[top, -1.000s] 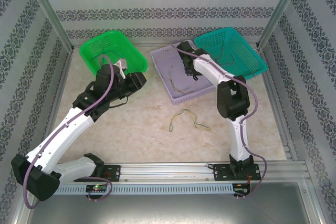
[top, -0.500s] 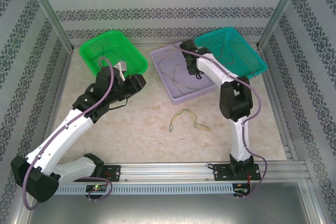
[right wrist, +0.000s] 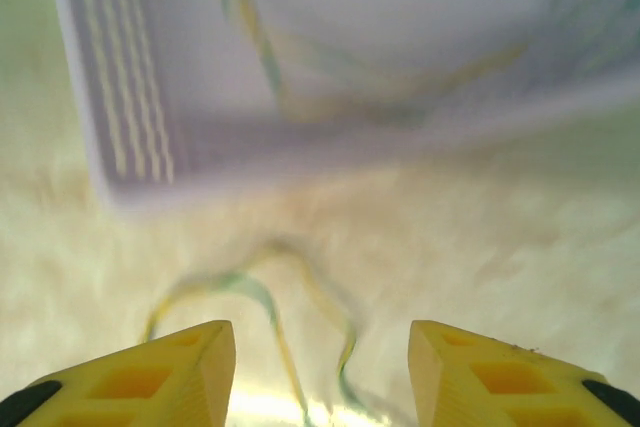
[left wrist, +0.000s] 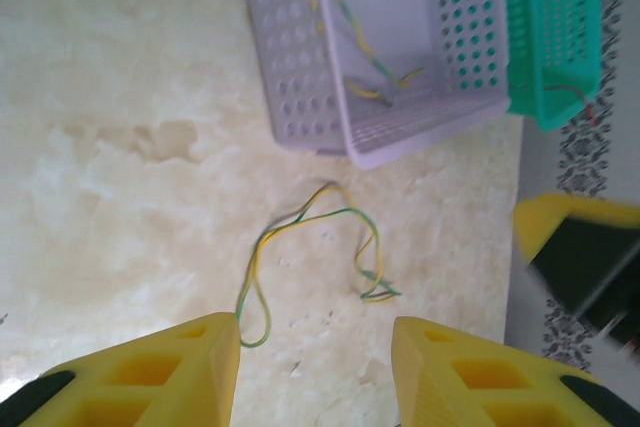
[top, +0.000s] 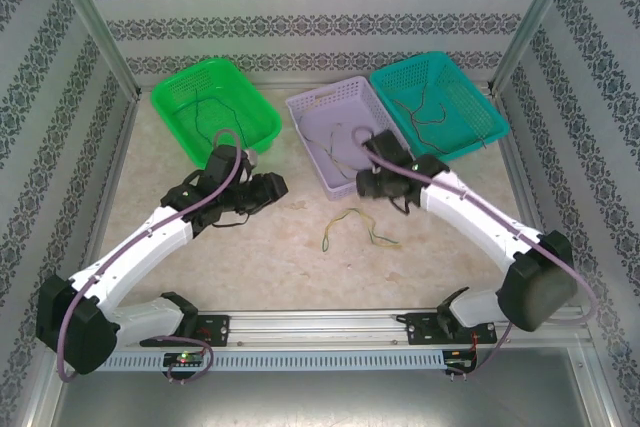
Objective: Untangle the cables
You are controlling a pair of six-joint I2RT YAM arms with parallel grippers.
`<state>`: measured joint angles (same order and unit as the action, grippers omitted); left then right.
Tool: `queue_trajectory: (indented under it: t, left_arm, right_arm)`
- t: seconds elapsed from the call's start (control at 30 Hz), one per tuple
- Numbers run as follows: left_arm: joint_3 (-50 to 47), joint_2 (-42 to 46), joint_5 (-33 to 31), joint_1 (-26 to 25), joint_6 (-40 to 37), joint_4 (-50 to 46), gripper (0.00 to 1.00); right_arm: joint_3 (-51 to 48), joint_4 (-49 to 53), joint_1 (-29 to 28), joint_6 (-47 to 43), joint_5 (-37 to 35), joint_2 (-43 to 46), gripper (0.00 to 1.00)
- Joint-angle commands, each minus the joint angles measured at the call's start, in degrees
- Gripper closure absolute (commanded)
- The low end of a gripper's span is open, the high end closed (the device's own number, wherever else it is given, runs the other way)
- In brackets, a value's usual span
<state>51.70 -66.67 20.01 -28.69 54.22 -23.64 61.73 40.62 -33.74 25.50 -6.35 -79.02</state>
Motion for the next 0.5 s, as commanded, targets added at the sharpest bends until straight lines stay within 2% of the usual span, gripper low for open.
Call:
queue_trajectory:
  t: [0.0,0.2,0.4,0.47]
  left_arm:
    - [-0.8,-1.4,2.2,-1.5,-0.7,1.2,0.56]
    - [0.4,-5.3,3.4,-2.8,-0.8,3.4,0.57]
    - [1.4,-5.8,2.4,-4.3,-0.9,3.2,0.57]
    - [1.3,-5.0,1.8,-4.6,-0.7,2.9,0.57]
  right_arm:
    - [-7.5,-1.8,-2.0,5.4,7.9,2.1,0.47]
    - [-10.8,-6.2,-3.5,4.9,6.3,-5.0,0.50]
    - [-10.3,-7.7,-3.5,3.2,5.0,-11.1,0.63]
    - [-10.3,-7.7,-3.5,2.7,4.1,-12.4,0.73]
